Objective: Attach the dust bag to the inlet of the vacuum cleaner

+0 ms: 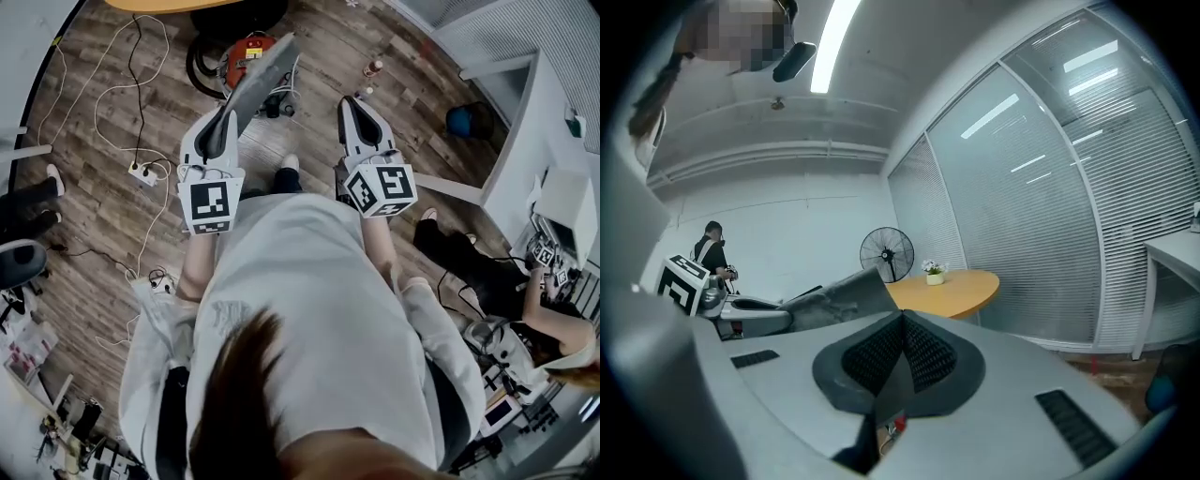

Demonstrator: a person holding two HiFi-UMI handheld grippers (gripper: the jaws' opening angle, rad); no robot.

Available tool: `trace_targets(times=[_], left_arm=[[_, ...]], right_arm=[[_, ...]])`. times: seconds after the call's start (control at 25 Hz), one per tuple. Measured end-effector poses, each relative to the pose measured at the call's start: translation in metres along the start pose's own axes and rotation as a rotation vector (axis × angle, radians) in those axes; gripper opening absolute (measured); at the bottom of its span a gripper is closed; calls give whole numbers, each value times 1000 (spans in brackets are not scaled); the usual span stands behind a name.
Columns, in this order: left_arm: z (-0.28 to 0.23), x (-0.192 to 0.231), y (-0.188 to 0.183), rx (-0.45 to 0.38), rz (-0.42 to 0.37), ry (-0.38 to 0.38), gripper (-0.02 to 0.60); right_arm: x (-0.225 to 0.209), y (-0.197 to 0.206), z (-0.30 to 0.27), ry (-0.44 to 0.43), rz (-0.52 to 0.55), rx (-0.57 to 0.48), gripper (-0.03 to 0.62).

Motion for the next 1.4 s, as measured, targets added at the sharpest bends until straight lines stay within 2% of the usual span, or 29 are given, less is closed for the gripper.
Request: trace_targets(times=[0.36,0.6,1.16,1.28,1.4], left_arm=[[-19,8,10,55,-2,-1,41],[-36,19,13,55,-5,40,41],[-77,10,0,32,-78,280,41],[-81,0,5,46,-84,337,41],[-85,-9,10,63,-116,390,41]], right_arm=[[-17,7,-17,10,-28,35,3],[-19,6,-35,45,-22,36,3],[-27,-10,-58,145,16,15,3],[-29,-10,-58,142,21,13,3],[-26,-11,-61,97,45,12,3]])
Point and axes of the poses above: the fingertips, and each gripper's own axes: z backward along the fingers, x to its left, y out of its underside, the point moved 4 cm from there along z, backward along the fingers, and after that the axes turned 3 degrees about -z, right-handed, at the moved point
